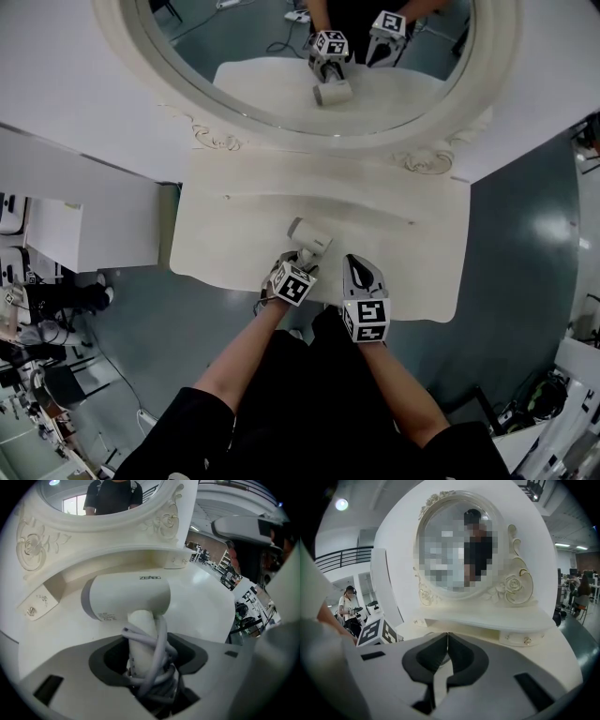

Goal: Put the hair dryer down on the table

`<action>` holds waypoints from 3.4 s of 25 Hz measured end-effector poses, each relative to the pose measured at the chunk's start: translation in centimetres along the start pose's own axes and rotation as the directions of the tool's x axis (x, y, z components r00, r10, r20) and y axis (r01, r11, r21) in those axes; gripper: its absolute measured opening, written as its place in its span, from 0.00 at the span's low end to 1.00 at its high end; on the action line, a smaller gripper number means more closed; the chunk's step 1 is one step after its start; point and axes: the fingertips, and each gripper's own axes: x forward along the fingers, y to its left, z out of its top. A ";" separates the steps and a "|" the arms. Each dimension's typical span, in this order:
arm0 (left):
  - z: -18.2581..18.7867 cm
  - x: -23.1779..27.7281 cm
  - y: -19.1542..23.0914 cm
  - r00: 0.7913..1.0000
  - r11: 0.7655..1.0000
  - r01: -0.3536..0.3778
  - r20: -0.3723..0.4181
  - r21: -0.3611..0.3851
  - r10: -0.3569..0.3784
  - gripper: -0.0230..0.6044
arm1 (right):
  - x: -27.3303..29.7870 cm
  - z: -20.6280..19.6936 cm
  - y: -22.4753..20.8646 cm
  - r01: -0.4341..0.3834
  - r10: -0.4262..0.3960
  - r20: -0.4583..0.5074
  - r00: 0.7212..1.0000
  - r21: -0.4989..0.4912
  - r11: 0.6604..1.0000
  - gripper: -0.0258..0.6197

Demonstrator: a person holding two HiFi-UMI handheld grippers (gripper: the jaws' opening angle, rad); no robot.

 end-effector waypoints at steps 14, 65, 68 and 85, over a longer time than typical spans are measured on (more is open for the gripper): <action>0.0 -1.2 -0.3 0.997 1.000 0.027 0.073 0.014 -0.028 0.46 | -2.1 0.1 -0.2 0.043 -0.043 0.022 0.999 -0.013 0.999 0.07; -5.3 -39.3 -10.9 0.582 0.997 0.007 0.811 -0.082 0.062 0.06 | -20.6 3.8 24.3 0.122 -0.087 0.252 0.964 -0.129 0.984 0.07; -5.1 -39.8 -11.1 0.572 0.997 0.018 0.818 -0.077 0.053 0.06 | -21.0 4.2 24.7 0.131 -0.091 0.270 0.959 -0.136 0.982 0.07; -6.4 -41.3 -11.5 0.549 0.995 0.044 0.835 -0.089 0.050 0.06 | -22.2 4.0 26.4 0.140 -0.093 0.287 0.953 -0.147 0.979 0.07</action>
